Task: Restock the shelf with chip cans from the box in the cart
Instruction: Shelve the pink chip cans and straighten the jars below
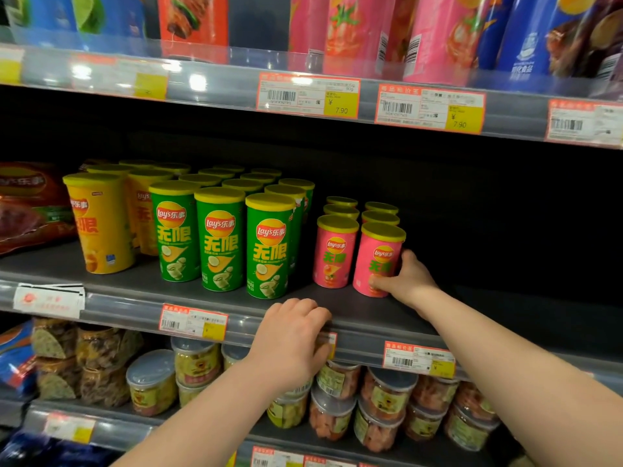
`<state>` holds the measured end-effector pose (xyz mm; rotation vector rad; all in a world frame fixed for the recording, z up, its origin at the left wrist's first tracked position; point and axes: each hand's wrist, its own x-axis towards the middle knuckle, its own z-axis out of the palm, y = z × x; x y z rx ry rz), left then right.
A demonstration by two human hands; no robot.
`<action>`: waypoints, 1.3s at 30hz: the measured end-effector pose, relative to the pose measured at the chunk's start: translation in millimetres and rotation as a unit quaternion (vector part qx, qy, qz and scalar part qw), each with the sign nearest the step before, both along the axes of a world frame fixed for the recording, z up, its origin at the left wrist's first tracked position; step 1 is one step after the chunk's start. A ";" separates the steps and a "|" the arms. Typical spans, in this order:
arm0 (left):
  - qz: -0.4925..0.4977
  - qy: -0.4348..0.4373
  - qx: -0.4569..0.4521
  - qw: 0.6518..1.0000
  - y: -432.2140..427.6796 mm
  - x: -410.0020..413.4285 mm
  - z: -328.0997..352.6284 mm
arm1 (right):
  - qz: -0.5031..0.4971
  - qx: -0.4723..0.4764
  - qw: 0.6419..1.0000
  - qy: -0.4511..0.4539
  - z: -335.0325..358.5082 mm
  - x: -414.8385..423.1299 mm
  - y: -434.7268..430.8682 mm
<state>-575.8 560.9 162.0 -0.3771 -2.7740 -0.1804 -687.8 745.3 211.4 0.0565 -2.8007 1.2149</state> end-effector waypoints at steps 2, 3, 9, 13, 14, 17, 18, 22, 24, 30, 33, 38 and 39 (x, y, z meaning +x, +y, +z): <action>-0.003 0.006 -0.010 1.000 -1.3 0.0 0.2 | -0.009 0.006 1.000 -0.002 0.1 1.6 0.2; -0.009 0.013 -0.008 1.000 -1.1 2.0 1.8 | -0.014 0.004 1.000 -0.002 0.3 3.1 0.9; -0.039 0.054 0.041 0.997 -3.6 9.7 -1.5 | -0.029 0.037 0.997 0.068 -1.6 30.8 4.9; -0.072 0.082 0.051 0.993 -3.3 17.7 -4.8 | 0.014 0.110 0.985 0.130 -5.2 64.8 0.3; -0.080 0.080 0.056 0.992 -3.6 20.9 -5.2 | 0.022 0.142 0.980 0.137 -6.0 73.2 -1.9; -0.097 0.079 0.054 0.991 -8.1 30.8 -10.9 | 0.046 0.219 0.964 0.143 -10.0 98.9 -10.8; -0.103 0.079 0.045 0.991 -10.3 33.4 -14.4 | 0.056 0.234 0.959 0.146 -13.0 107.4 -13.9; -0.131 0.044 0.010 0.990 -21.5 43.1 -31.1 | 0.085 0.280 0.942 0.164 -34.8 137.8 -25.6; -0.127 0.016 -0.014 0.992 -26.7 47.4 -40.2 | 0.096 0.304 0.935 0.152 -49.5 148.7 -30.9; -0.084 -0.050 -0.040 0.994 -37.0 66.8 -64.0 | 0.127 0.364 0.920 0.070 -85.3 171.6 -44.0; -0.068 -0.083 -0.044 0.993 -41.8 77.7 -73.9 | 0.138 0.374 0.917 0.030 -100.5 180.9 -50.1; -0.041 -0.141 -0.049 0.988 -51.3 97.4 -94.4 | 0.168 0.391 0.905 -0.014 -120.5 192.6 -59.3; -0.034 -0.150 -0.050 0.987 -52.5 102.6 -97.6 | 0.176 0.387 0.905 -0.017 -124.4 194.5 -60.5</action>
